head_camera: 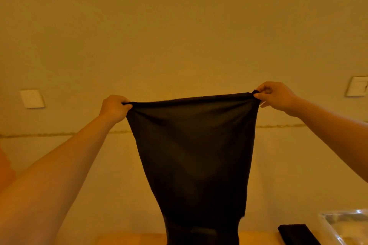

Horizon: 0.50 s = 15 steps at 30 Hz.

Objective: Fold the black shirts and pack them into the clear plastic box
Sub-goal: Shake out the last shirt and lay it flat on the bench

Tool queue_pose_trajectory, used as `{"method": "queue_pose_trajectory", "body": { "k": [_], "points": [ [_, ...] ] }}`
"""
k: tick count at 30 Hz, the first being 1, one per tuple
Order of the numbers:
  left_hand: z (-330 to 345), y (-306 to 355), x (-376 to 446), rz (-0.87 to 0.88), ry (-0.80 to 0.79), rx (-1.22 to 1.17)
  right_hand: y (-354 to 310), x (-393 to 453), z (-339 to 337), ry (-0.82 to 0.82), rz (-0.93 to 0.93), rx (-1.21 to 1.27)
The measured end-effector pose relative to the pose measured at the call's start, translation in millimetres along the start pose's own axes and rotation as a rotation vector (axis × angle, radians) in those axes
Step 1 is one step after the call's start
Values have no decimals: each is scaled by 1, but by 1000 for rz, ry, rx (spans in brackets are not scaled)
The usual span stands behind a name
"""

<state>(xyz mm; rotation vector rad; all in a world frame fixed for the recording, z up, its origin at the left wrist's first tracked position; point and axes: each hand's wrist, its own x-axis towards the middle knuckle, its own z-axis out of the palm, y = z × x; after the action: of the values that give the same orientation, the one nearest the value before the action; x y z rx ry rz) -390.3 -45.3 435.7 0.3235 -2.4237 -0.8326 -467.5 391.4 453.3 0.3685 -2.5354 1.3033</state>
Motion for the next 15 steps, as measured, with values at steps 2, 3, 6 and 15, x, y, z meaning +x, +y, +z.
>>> {"method": "queue_pose_trajectory", "body": {
  "k": [2, 3, 6, 15],
  "points": [
    [3, -6, 0, -25, 11, -47, 13, 3, -5, 16, 31, 18],
    [6, -8, 0, -23, 19, -69, 18, 3, -6, 31, 44, 33],
    [10, -11, -3, 8, 81, -131, 28, 2, -3, 97, 59, 114],
    [20, -38, -59, 56, 47, -188, 64, -57, 18, 40, 112, 285]
  ]
}}
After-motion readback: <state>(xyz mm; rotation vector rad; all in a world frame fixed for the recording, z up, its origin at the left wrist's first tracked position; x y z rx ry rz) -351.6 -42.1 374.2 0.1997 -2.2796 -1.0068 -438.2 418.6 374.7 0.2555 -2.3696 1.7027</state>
